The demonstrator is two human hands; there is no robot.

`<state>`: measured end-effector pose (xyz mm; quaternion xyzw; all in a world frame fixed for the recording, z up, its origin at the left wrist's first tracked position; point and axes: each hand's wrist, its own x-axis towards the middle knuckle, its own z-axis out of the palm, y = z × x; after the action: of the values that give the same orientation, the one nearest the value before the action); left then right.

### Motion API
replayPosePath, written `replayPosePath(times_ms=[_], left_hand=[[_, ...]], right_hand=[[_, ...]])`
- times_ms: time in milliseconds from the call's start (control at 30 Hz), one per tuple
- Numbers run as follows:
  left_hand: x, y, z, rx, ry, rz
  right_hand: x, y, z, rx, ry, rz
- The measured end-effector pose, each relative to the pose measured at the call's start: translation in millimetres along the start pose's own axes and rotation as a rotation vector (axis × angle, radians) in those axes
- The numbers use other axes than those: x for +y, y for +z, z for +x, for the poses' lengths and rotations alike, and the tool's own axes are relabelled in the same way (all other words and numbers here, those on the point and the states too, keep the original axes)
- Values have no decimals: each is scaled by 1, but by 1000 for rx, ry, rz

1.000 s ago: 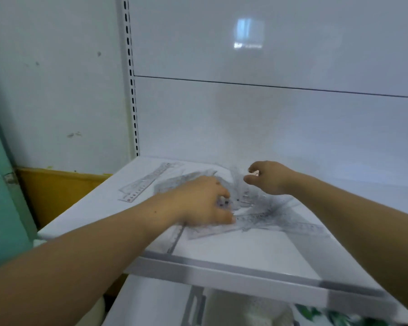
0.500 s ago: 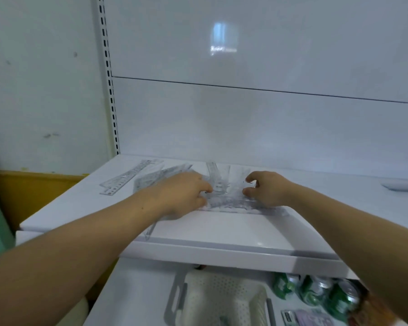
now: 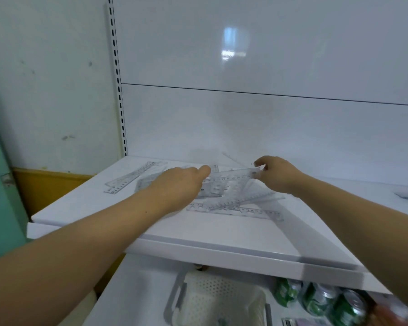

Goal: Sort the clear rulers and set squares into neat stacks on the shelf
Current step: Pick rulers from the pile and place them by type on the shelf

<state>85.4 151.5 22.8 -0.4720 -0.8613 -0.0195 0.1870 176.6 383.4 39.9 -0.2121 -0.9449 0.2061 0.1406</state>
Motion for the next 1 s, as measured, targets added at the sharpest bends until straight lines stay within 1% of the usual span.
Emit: replayPosePath(times_ms=[233, 467, 567, 633, 700, 767, 867, 1000], left_hand=[[-3, 9, 17, -85, -46, -116], [5, 7, 22, -97, -41, -203], [7, 7, 23, -71, -9, -256], [8, 9, 25, -51, 24, -249], [12, 8, 28, -53, 20, -254], [21, 4, 31, -69, 38, -203], [43, -1, 35, -70, 80, -165], [90, -9, 49, -19, 117, -128]], right_hand=[[5, -8, -8, 68, 15, -1], [17, -3, -30, 64, 108, 6], [22, -2, -39, 75, 155, -1], [26, -5, -44, 94, 176, -13], [30, -10, -49, 123, 193, -5], [35, -17, -55, 147, 204, 22], [47, -32, -64, 174, 196, 43], [76, -60, -83, 204, 179, 31]])
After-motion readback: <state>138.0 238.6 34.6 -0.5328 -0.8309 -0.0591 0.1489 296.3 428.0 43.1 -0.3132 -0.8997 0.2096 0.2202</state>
